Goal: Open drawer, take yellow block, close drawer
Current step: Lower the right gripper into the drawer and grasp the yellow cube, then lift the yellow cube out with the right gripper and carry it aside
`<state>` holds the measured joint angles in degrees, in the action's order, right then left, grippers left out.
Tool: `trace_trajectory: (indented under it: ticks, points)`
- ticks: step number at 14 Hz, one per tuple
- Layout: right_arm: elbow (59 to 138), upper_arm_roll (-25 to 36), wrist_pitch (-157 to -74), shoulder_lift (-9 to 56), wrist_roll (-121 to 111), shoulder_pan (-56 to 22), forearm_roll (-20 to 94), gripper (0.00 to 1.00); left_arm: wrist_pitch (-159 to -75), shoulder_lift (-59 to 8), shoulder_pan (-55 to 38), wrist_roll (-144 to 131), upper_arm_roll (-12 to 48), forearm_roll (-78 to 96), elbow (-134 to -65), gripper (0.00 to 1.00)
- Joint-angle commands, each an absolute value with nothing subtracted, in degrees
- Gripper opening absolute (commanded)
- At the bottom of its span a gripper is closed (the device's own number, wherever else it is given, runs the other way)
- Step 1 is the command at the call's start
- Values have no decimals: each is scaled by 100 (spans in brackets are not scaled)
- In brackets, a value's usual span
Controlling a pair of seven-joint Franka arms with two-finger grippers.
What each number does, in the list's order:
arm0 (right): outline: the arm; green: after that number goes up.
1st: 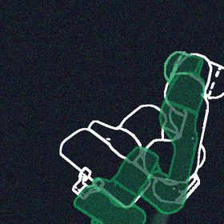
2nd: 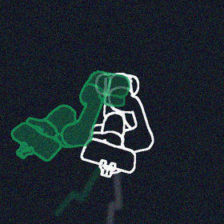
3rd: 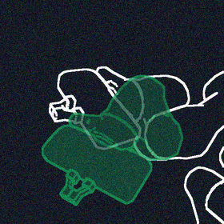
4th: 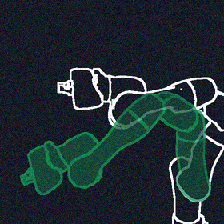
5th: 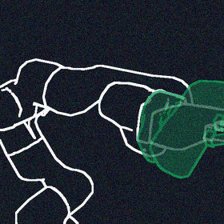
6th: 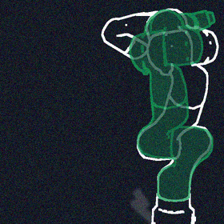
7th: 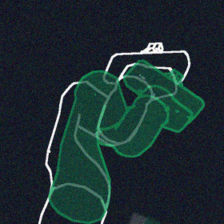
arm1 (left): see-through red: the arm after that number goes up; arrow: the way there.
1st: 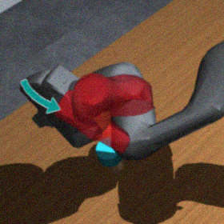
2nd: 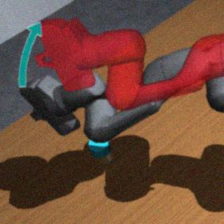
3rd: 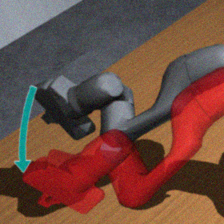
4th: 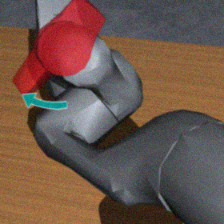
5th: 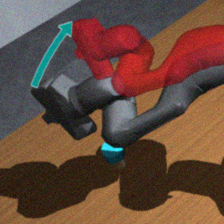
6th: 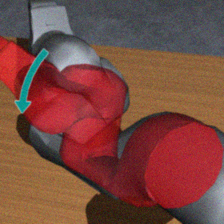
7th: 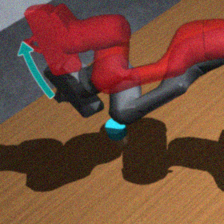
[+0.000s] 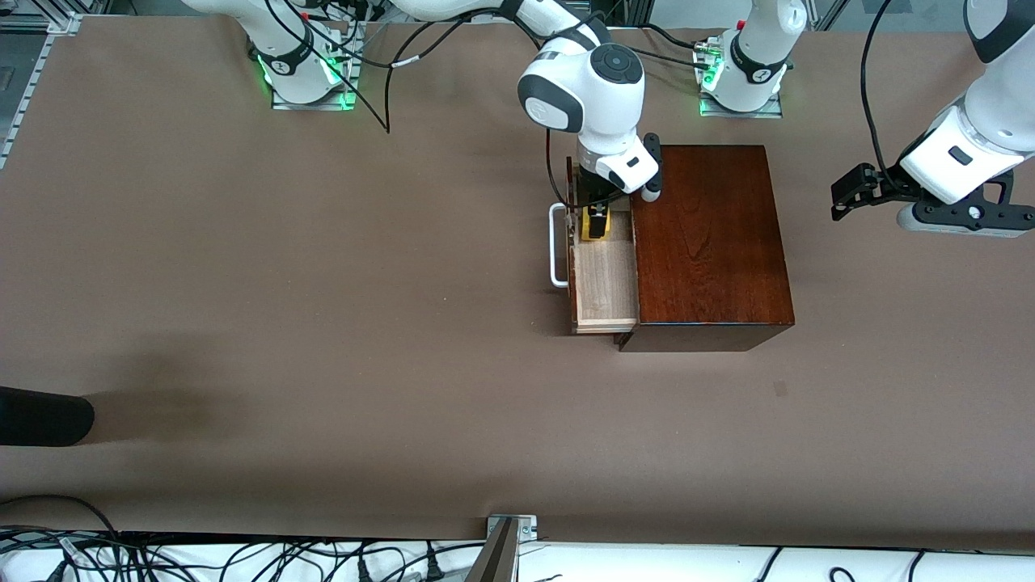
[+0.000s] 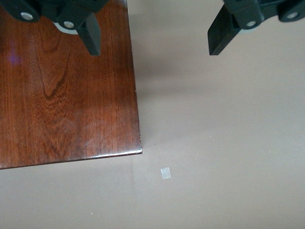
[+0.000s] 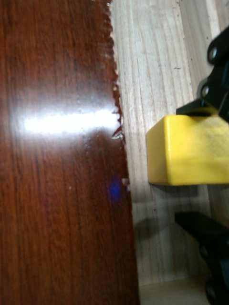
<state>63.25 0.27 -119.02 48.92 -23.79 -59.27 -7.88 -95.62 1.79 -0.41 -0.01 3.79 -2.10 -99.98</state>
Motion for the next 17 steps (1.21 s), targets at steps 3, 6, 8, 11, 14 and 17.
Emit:
trace_trajectory:
  ticks: [3,6,8,11,14,17]
  points:
    - [6091,114,-11795,4948,-2496,-5906,-861,0,-9431,114,-26,-26,369,-9,-9835,100]
    - [5784,88,-11182,4703,-2470,-5915,-826,0,-9431,114,-26,-18,360,0,-9835,100]
    - [5634,70,-10760,4309,-2435,-5898,-774,0,-9413,114,-26,9,360,0,-9835,100]
    - [5643,289,-9996,3509,-1516,-5583,-440,0,-9404,114,-26,9,360,-9,-9835,100]
    - [5651,395,-9363,2981,-1186,-4741,-413,0,-9396,114,-35,52,404,-17,-9826,100]
    - [6446,519,-9351,2367,-1143,-3477,51,0,-9203,132,-123,236,466,-9,-9765,100]
